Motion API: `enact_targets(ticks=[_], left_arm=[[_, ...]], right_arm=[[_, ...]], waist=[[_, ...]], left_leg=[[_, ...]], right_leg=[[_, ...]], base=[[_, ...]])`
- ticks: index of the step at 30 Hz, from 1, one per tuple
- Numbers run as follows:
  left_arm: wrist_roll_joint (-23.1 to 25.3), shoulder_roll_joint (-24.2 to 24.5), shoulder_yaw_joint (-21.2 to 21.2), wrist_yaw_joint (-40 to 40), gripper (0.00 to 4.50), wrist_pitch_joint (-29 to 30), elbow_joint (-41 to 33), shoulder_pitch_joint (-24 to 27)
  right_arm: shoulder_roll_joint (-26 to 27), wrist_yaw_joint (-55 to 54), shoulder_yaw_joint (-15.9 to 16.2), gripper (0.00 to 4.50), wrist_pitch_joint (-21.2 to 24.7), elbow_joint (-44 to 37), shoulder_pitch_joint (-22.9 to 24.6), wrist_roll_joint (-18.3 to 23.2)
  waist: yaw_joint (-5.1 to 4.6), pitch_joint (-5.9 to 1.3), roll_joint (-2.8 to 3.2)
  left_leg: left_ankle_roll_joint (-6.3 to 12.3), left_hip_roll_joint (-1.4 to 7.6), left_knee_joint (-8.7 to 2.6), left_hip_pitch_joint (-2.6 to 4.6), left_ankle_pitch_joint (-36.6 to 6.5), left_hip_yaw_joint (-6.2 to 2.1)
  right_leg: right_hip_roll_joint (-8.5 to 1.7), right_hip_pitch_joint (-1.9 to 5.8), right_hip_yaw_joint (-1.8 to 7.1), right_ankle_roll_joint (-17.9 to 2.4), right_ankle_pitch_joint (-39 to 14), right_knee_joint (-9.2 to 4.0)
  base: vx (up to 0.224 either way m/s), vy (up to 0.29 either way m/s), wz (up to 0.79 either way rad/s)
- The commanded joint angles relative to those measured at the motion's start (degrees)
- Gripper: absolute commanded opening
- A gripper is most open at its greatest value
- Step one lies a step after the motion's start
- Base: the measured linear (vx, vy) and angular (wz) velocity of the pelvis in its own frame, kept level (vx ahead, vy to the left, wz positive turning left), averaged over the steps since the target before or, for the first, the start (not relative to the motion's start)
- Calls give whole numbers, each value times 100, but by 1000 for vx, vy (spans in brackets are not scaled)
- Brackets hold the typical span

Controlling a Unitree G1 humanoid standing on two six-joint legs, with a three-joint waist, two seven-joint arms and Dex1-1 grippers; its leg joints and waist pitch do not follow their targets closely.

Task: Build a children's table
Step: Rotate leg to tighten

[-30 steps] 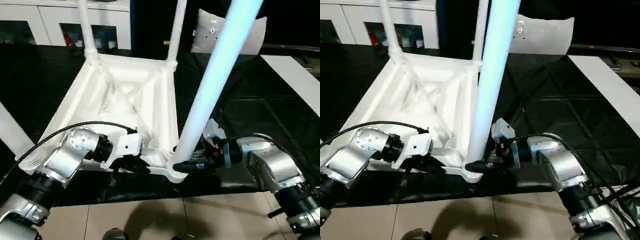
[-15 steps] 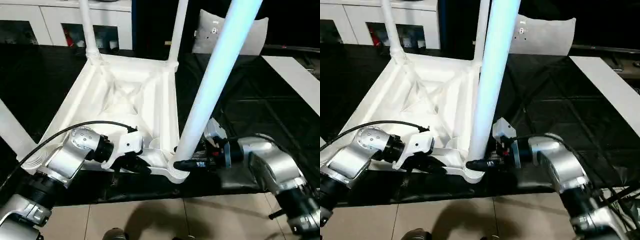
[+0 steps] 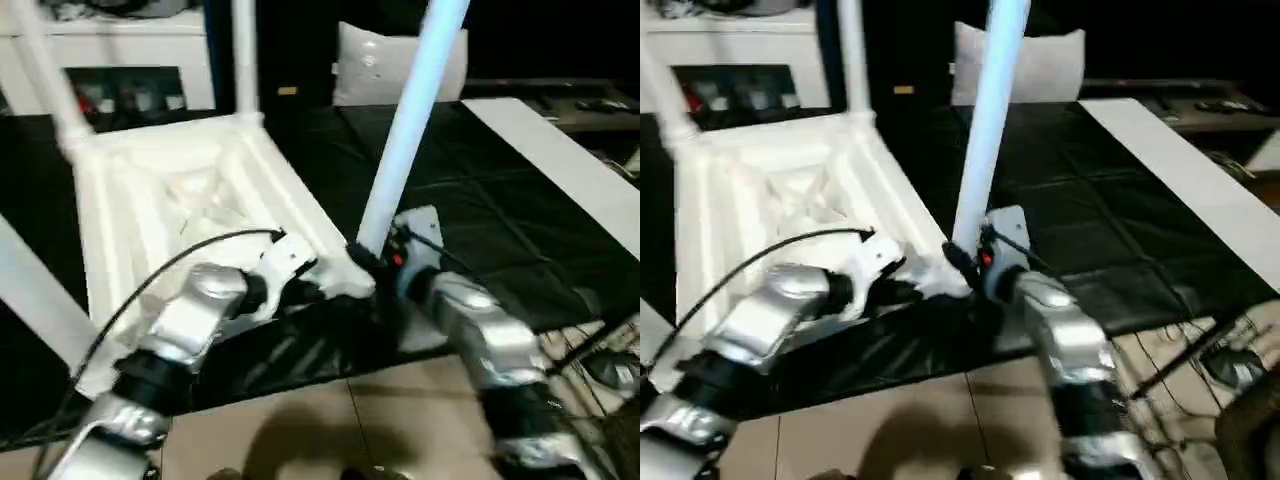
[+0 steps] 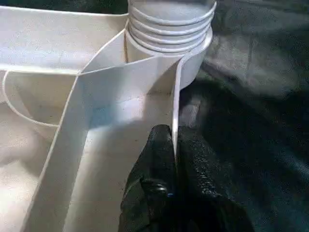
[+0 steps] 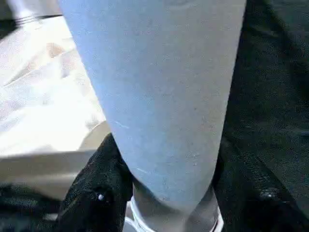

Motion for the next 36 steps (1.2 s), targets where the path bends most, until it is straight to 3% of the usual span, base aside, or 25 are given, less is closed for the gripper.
enact_targets(ticks=[1, 2, 4, 5, 8, 11, 13, 15, 19, 21, 23, 25, 26, 29, 30, 34, 36], left_arm=[[33, -422, -28, 474, 0, -161, -57, -374], [84, -444, -49, 512, 0, -149, -53, -392], [137, -392, -121, 470, 0, -163, -73, -388], [137, -392, -121, 470, 0, -163, -73, -388], [94, -118, -273, 95, 0, -350, -209, -266], [90, 76, -334, -210, 0, -595, -219, -171], [82, 245, -396, -552, 0, -899, -233, -83], [59, 431, -456, -880, 0, -1064, -262, 8], [-64, 728, -609, -1483, 0, -1557, -279, 104], [-77, 901, -718, -1776, 0, -1775, -249, 115], [-110, 1074, -810, -2125, 0, -2060, -150, 70], [-172, 1152, -827, -2404, 0, -2194, -113, 36], [-183, 1165, -829, -2462, 0, -2223, -107, 30], [-255, 1280, -883, -2845, 0, -2314, -135, 4], [-290, 1349, -934, -3108, 0, -2423, -124, -19], [-336, 1443, -1024, -3372, 0, -2540, -106, -57], [-331, 1483, -1072, -3512, 0, -2604, -86, -87]], right_arm=[[565, 172, 445, 202, 205, 108, 28, 341], [606, 173, 435, 237, 191, 85, 41, 354], [523, 195, 503, 237, 2, -39, 140, 218], [523, 195, 503, 274, 2, -39, 140, 218], [137, 547, 567, 280, -327, -348, 381, 107], [-218, 913, 559, 323, -502, -537, 524, 118], [-516, 1184, 499, 327, -609, -667, 594, 118], [-882, 1632, 487, 352, -720, -817, 657, 155], [-1413, 2336, 497, 379, -847, -924, 664, 219], [-1725, 2801, 548, 379, -949, -929, 645, 256], [-2114, 3461, 628, 379, -1121, -841, 577, 300], [-2283, 3825, 630, 379, -1170, -692, 467, 379], [-2312, 3894, 632, 379, -1178, -660, 443, 401], [-2514, 4440, 735, 379, -1218, -499, 320, 491], [-2662, 4900, 858, 363, -1218, -388, 231, 587], [-2809, 5434, 994, 342, -1196, -282, 136, 718], [-2879, 5828, 1064, 313, -1093, -241, 74, 815]], waist=[[-31, -283, 65], [-33, -276, 76], [-43, -266, 80], [-41, -265, 84], [-19, -264, 55], [34, -306, 56], [54, -334, 44], [82, -347, 34], [201, -364, -14], [256, -387, 6], [293, -413, 5], [342, -476, 1], [341, -470, -1], [360, -449, 14], [376, -442, -13], [440, -424, -14], [438, -425, -49]], left_leg=[[-213, 184, -460, 228, -3285, -160], [-212, 181, -456, 239, -3293, -161], [-209, 210, -510, 180, -3336, -174], [-207, 213, -519, 180, -3340, -173], [-177, 187, -500, 191, -3225, -152], [-79, 208, -517, 105, -2729, -129], [5, 223, -525, 40, -2341, -96], [82, 232, -518, 30, -2085, -61], [208, 198, -466, 24, -1754, 16], [277, 209, -452, 40, -1580, 49], [339, 219, -458, 1, -1348, 59], [464, 238, -436, -34, -760, 93], [499, 241, -433, -40, -719, 96], [526, 258, -432, -13, -797, 111], [494, 261, -434, -4, -914, 121], [407, 273, -445, 15, -1129, 131], [378, 272, -450, 7, -1139, 126]], right_leg=[[-468, 112, 135, -168, -3508, -683], [-481, 113, 134, -176, -3497, -685], [-480, 160, 138, -158, -3336, -655], [-489, 158, 152, -176, -3291, -648], [-531, 132, 166, -216, -3302, -663], [-569, 181, 244, -294, -2924, -596], [-553, 201, 300, -519, -2395, -500], [-543, 196, 341, -632, -2188, -450], [-531, 140, 404, -642, -2510, -449], [-525, 135, 434, -647, -2403, -427], [-510, 172, 432, -714, -2114, -381], [-463, 182, 432, -1061, -1049, -217], [-460, 176, 435, -1114, -953, -206], [-466, 159, 444, -1233, -986, -204], [-473, 156, 448, -1238, -1131, -220], [-494, 143, 462, -1145, -1503, -254], [-498, 151, 459, -1107, -1597, -264]], base=[[0, 0, 0], [0, 0, 0], [0, 0, 0], [0, 0, 0], [0, 0, 0], [0, 0, 0], [0, 0, 0], [0, 0, 0], [0, 0, 0], [0, 0, 0], [0, 0, 0], [0, 0, 0], [0, 0, 0], [0, 0, 0], [0, 0, 0], [0, 0, 0], [0, 0, 0]])
